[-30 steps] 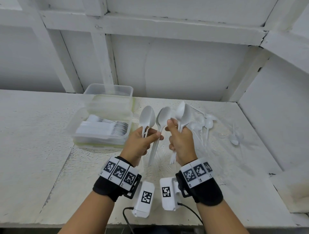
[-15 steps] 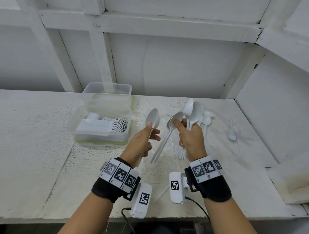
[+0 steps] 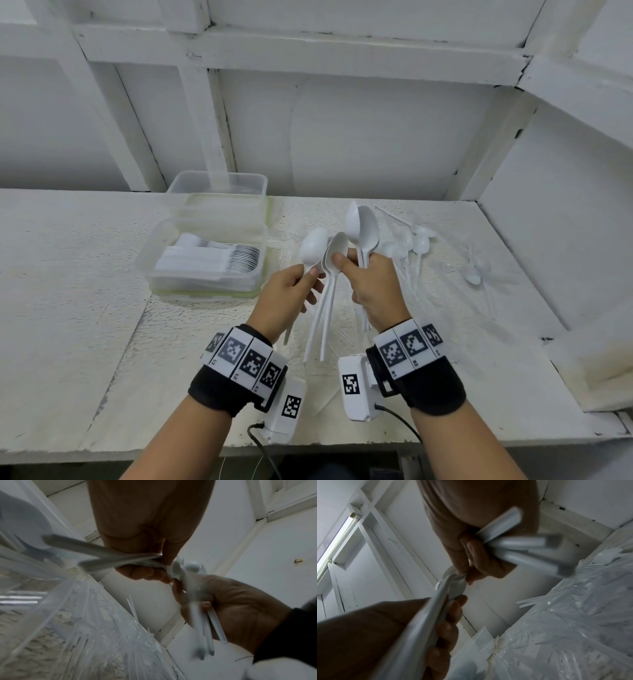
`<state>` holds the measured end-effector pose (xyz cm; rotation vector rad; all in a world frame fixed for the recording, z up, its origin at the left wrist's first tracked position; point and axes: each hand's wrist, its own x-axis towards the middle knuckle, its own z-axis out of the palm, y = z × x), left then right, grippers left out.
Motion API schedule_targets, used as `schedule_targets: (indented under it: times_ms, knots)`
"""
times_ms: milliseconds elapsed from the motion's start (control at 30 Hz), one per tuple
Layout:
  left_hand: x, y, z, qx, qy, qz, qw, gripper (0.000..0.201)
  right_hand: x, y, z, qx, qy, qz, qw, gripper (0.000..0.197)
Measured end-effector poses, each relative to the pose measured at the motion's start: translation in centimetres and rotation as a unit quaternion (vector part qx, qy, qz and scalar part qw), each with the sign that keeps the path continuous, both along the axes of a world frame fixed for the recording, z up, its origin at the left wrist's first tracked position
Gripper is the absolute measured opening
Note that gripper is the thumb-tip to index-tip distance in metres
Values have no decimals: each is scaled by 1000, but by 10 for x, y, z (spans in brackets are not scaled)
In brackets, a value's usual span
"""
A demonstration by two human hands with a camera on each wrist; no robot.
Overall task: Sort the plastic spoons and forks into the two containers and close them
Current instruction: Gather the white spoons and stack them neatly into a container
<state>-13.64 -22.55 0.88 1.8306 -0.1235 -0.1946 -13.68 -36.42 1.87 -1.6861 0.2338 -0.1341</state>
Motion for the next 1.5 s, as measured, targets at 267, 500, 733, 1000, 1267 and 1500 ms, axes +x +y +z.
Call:
schedule_targets:
  times_ms: [267,500,733,1000,1267,1500]
  knots:
    - [-3,4,3,-100,150,-61,982,30,3,-4,-3,-19,-2,5,1000,20]
    - [-8,7,10,-141,220,-164,951,29,1,-4,-9,-9,-26,16,1000,14]
    - [1,19,14,-139,262,-264,918,31,1,-5,-10,89,50,65,993,27]
    - [7,20,10,-185,300,-275,894,33,4,-7,-8,102,47,79,991,24]
    - [1,4,7,-221,287,-189,913,32,5,-7,-9,75,57,61,994,22]
    - [6,6,5,-208,296,-167,917,33,4,-4,-6,62,55,37,996,17]
